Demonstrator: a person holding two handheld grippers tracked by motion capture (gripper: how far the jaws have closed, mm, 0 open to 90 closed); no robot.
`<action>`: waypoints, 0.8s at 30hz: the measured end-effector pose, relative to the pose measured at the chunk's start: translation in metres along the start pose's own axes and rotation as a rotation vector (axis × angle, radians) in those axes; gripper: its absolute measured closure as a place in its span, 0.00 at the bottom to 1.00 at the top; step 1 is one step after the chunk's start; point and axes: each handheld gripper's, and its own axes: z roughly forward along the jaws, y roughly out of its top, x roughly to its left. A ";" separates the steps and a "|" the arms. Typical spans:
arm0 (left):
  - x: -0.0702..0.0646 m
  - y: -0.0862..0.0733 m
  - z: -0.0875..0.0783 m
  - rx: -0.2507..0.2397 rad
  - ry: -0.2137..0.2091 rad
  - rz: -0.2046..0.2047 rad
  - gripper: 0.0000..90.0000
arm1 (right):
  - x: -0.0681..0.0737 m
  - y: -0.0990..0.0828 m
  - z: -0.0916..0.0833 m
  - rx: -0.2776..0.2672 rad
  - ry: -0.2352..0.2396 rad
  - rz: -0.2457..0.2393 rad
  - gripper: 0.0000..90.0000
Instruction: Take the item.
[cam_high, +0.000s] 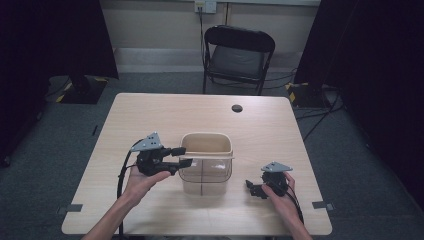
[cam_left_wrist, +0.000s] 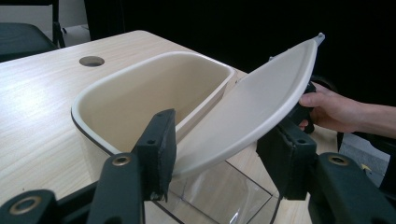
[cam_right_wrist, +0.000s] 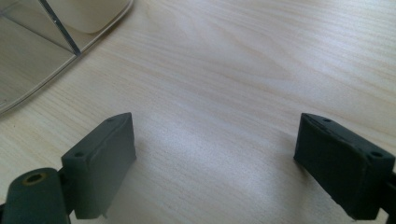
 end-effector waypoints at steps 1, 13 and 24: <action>0.000 0.001 0.000 0.006 -0.001 0.006 0.54 | 0.000 0.000 0.000 0.000 0.000 0.001 0.13; 0.007 0.006 0.000 -0.018 -0.015 -0.032 0.59 | 0.000 0.000 0.000 0.000 0.000 0.001 0.13; 0.007 0.006 0.000 -0.016 -0.009 -0.027 0.60 | 0.000 0.000 0.000 0.000 0.000 0.000 0.13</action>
